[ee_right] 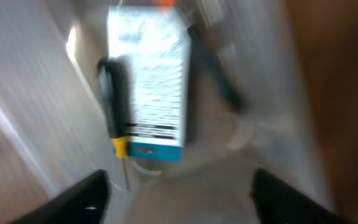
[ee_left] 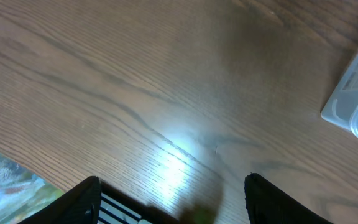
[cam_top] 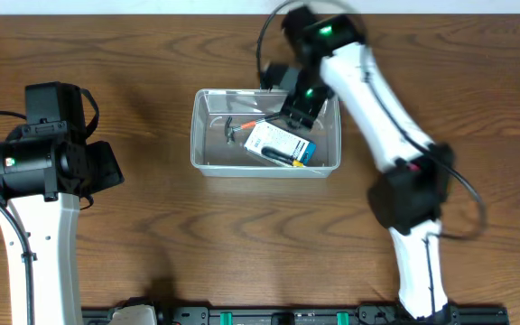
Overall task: Pack container
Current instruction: 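Open the right gripper to drop the screwdriver and retract right, then move the right gripper down over the silver wrench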
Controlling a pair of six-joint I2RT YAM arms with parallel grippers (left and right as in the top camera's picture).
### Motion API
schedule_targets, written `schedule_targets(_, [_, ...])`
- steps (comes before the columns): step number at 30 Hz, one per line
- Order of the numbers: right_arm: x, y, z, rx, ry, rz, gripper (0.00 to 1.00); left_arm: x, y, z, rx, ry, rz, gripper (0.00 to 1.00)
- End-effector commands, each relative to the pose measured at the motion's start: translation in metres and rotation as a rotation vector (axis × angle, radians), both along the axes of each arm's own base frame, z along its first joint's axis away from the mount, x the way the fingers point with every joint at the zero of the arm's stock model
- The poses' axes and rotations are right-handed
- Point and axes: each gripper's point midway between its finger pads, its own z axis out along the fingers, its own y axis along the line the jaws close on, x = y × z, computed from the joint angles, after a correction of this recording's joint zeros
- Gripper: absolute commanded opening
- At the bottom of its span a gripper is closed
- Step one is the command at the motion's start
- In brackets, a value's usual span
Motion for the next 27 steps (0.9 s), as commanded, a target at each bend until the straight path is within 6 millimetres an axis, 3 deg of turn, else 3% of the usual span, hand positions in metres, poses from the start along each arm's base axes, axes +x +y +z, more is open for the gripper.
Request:
schedule_targets(1, [0.009, -0.061, 0.121, 0.134, -0.272, -0.239, 0.99, -0.001, 0.002, 0.002, 0.004, -0.003, 0.018, 0.66])
schedule_targets(3, [0.014, -0.106, 0.151, 0.202, -0.322, -0.457, 0.99, -0.001, 0.002, 0.002, 0.004, -0.003, 0.019, 0.67])
schedule_targets(5, [0.009, -0.147, 0.162, 0.232, -0.312, -0.643, 0.99, -0.001, 0.002, 0.002, 0.004, -0.004, 0.019, 0.66])
schedule_targets(8, [-0.014, -0.210, 0.155, 0.220, -0.215, -0.912, 0.99, -0.001, 0.002, 0.002, 0.003, -0.005, 0.022, 0.66])
schedule_targets(12, [-0.038, -0.258, 0.147, 0.207, -0.133, -1.129, 0.99, 0.000, 0.002, 0.002, 0.003, -0.009, 0.022, 0.66])
schedule_targets(20, [-0.083, -0.283, 0.149, 0.178, -0.110, -1.305, 0.99, 0.000, 0.002, 0.002, 0.003, -0.008, 0.022, 0.67])
schedule_targets(23, [-0.106, -0.279, 0.136, 0.157, -0.061, -1.352, 0.99, 0.000, 0.002, 0.002, 0.003, -0.008, 0.022, 0.67])
schedule_targets(27, [-0.135, -0.278, 0.105, 0.106, 0.030, -1.462, 0.99, 0.000, 0.002, 0.002, 0.003, -0.008, 0.022, 0.67])
